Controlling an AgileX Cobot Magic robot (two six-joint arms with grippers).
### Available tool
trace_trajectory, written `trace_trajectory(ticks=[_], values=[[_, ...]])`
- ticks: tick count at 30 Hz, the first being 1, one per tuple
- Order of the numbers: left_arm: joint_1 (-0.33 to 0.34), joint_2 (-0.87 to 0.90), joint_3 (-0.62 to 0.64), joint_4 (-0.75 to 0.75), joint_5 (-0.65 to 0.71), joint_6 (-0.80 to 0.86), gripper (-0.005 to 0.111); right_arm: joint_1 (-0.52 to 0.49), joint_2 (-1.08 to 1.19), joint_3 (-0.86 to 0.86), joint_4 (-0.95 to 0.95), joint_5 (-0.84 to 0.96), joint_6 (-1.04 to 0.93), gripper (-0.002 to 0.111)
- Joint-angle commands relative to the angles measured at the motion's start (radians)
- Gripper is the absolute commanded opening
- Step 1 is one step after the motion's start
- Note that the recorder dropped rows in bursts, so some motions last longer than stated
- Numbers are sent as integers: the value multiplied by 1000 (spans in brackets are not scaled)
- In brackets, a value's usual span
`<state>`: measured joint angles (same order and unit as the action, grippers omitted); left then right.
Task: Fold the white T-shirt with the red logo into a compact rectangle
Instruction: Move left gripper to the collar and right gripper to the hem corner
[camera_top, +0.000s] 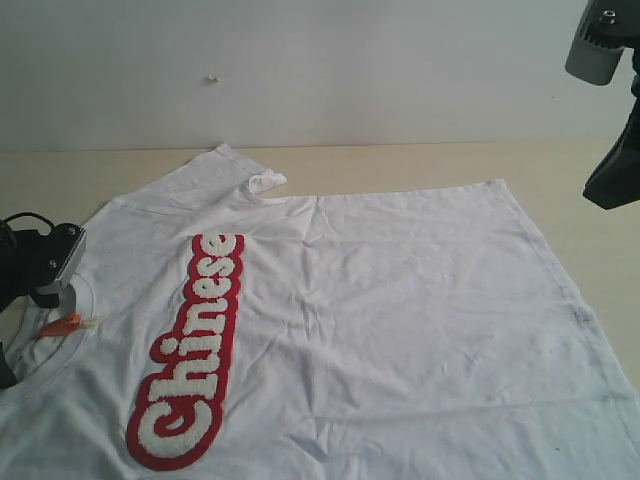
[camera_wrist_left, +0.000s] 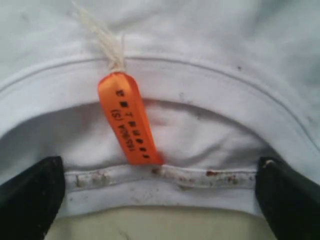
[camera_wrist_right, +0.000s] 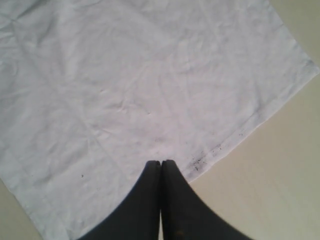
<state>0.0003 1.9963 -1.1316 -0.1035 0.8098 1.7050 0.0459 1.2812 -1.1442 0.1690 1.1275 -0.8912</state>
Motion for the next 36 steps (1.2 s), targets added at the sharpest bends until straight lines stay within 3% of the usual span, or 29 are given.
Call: trace_trajectory(ticks=[1, 7, 33, 36], values=[[3, 20, 3, -10, 12, 0, 104, 1, 0, 3, 11, -9, -5, 0], [3, 20, 3, -10, 12, 0, 104, 1, 0, 3, 107, -33, 3, 0], [3, 20, 3, -10, 12, 0, 104, 1, -25, 1, 119, -37, 3, 0], [3, 20, 3, -10, 12, 0, 104, 1, -23, 1, 166, 94, -204, 6]])
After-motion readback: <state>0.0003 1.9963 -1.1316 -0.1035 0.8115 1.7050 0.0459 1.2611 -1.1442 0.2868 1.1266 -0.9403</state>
